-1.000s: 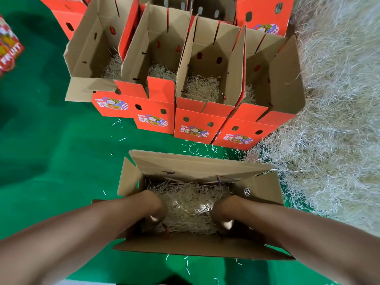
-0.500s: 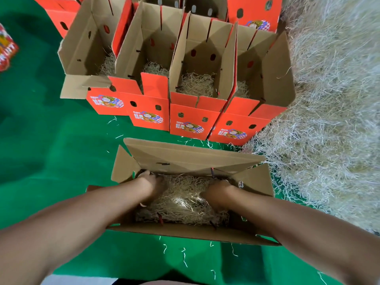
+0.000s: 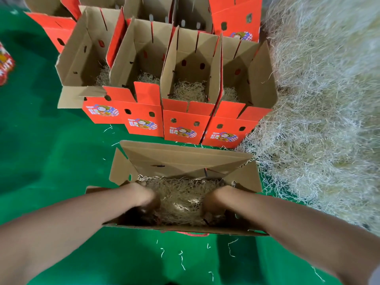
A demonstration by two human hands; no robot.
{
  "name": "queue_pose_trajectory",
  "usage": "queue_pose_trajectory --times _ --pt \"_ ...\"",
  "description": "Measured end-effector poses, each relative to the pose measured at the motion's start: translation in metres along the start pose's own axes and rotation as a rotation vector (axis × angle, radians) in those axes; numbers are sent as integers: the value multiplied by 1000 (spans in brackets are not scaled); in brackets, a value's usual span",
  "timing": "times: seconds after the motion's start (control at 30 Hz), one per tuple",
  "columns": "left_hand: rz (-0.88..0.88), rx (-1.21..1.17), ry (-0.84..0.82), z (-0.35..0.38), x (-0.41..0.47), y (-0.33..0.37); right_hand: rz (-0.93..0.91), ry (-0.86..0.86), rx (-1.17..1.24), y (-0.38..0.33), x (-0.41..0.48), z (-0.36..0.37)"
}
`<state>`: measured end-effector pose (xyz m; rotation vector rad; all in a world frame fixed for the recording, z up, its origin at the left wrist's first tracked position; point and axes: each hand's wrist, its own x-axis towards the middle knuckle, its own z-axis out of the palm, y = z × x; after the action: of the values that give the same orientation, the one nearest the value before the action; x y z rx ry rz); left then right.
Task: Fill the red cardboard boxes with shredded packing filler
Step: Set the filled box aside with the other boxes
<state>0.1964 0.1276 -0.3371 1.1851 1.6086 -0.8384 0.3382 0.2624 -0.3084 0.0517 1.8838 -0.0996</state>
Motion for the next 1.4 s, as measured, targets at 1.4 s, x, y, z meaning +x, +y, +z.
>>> queue_pose_trajectory --times 1.4 --pt "-172 -1953 1133 17 -187 -16 -132 993 580 -23 -104 -119"
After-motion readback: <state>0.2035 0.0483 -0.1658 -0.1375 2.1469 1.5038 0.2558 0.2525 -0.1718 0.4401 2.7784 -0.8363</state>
